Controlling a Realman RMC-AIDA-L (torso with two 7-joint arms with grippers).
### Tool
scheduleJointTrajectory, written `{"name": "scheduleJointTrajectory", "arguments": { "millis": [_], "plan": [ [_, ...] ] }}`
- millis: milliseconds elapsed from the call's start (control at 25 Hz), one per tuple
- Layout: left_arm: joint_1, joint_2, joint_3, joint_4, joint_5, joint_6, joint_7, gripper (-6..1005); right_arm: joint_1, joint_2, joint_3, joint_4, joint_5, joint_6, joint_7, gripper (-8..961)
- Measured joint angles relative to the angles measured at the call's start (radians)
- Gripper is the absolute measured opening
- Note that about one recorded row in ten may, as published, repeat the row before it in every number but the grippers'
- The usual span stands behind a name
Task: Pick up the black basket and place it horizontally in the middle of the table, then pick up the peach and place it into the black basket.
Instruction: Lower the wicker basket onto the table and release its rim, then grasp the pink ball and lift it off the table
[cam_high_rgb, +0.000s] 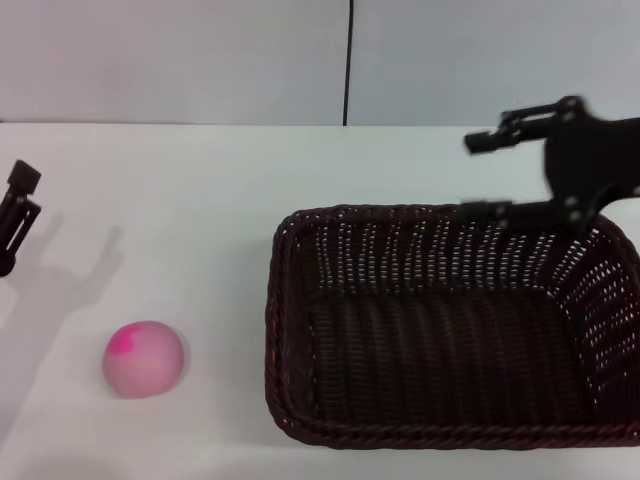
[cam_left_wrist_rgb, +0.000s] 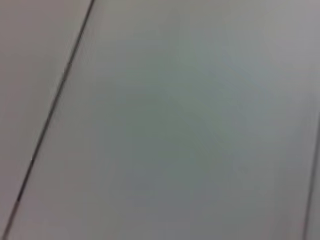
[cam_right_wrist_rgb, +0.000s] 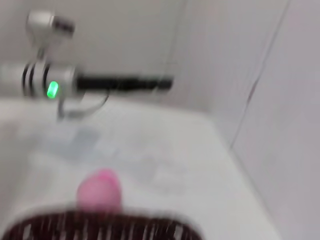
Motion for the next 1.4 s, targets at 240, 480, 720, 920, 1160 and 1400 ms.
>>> {"name": "scheduleJointTrajectory", "arguments": {
  "millis": [240, 480, 720, 920, 1160, 1400],
  "plan": [
    [-0.04, 0.04, 0.036, 0.167, 0.094, 0.082, -0.128, 761, -0.141, 0.002, 0.019, 0.023, 0.317, 0.004, 0.036, 627],
    [-0.062, 0.048, 0.135, 0.287, 0.117, 0.094, -0.155, 759, -0.248, 0.004, 0.054, 0.289, 0.637, 0.026, -0.043, 627],
    [-0.074, 0.043, 0.213, 0.361, 0.117, 0.106, -0.155, 757, -0.274, 0.003, 0.115, 0.545, 0.761, -0.011, -0.167, 627],
    [-0.08, 0.043, 0.306, 0.395, 0.116, 0.143, -0.157, 756, -0.276, 0.002, 0.142, 0.637, 0.766, -0.028, -0.192, 627],
    [-0.107, 0.038, 0.439, 0.436, 0.117, 0.145, -0.214, 754, -0.286, 0.001, 0.143, 0.672, 0.768, -0.03, -0.194, 627],
    [-0.121, -0.003, 0.496, 0.488, 0.109, 0.127, -0.186, 752, -0.287, 0.002, 0.144, 0.688, 0.763, -0.033, -0.194, 627]
  ]
}}
